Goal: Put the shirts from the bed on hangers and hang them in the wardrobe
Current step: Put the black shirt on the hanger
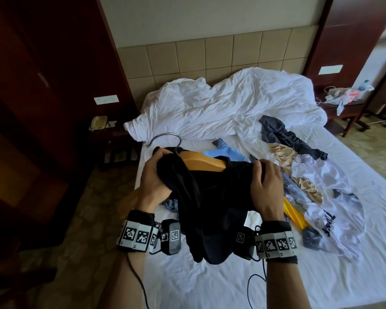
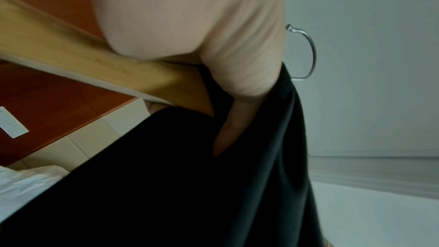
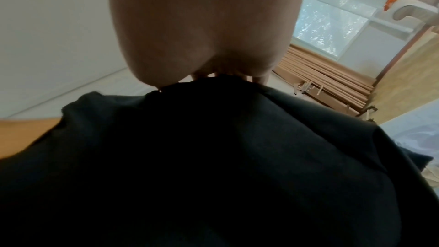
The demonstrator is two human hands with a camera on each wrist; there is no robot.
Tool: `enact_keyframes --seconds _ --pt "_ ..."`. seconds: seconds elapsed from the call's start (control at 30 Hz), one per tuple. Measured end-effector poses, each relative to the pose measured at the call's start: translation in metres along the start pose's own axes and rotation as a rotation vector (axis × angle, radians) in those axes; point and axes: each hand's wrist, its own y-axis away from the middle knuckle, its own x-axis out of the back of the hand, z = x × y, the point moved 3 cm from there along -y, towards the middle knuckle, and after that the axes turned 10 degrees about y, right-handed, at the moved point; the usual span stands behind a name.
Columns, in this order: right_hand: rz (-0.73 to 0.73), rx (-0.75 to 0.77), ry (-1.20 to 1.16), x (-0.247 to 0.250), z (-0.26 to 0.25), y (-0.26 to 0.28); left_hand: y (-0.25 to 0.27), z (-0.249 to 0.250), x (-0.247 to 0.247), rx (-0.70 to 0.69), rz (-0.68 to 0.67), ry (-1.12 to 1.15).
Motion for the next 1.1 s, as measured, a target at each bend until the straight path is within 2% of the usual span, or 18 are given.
enact_keyframes --seconds 0.07,0.13,0.2,0.23,0.27,0.4,0.57,0.63,0.73,0.8,0.87,0.9,0.93,1.03,1.1 --pt "0.0 0.095 0.113 -0.005 -0.018 0.006 -0.004 -0.009 0.004 -0.142 -0.044 -0.212" --pt "-0.073 0.146 0.115 -0.015 -0.037 0.015 -0.005 -0.023 0.002 -0.331 -0.166 -0.586" --pt "-0.212 0.057 -0.081 -0.023 -0.05 0.023 -0.003 -0.036 0.002 -0.459 -0.201 -0.942" --pt "-0.291 0.008 -0.218 -0.024 -0.056 0.026 0.001 -0.039 0.002 -0.53 -0.173 -1.033" --pt "-0.35 -0.014 -0.361 -0.023 -0.064 0.028 0.004 -0.041 0.003 -0.54 -0.146 -1.069" --pt "-0.477 -0.074 -0.807 -0.014 -0.088 0.028 0.009 -0.043 0.005 -0.447 -0.178 -1.028" --pt "-0.46 -0.123 -1.156 -0.004 -0.106 0.029 0.0 -0.053 0.014 -0.288 -0.419 -1.078" --pt "-0.412 -0.115 -1.163 -0.006 -0.11 0.031 -0.003 -0.064 0.017 -0.231 -0.44 -1.088" --pt "-0.342 -0.185 -1.167 -0.011 -0.111 0.032 0.004 -0.075 0.013 -0.171 -0.482 -0.923" --pt "-0.25 -0.121 -0.995 -0.013 -0.106 0.03 0.019 -0.073 0.002 -0.157 -0.534 -0.738" --pt "-0.268 -0.004 -0.799 -0.016 -0.11 0.03 0.03 -0.074 -0.005 -0.187 -0.577 -0.625" --pt "-0.302 -0.006 -0.778 -0.016 -0.112 0.03 0.033 -0.076 -0.007 -0.192 -0.578 -0.592" --pt "-0.316 -0.06 -0.812 -0.012 -0.114 0.03 0.034 -0.077 -0.009 -0.19 -0.562 -0.57" --pt "-0.338 -0.255 -1.192 -0.007 -0.109 0.03 0.032 -0.079 -0.009 -0.184 -0.518 -0.55" --pt "-0.346 -0.349 -1.25 -0.006 -0.103 0.029 0.032 -0.075 -0.01 -0.167 -0.522 -0.544"
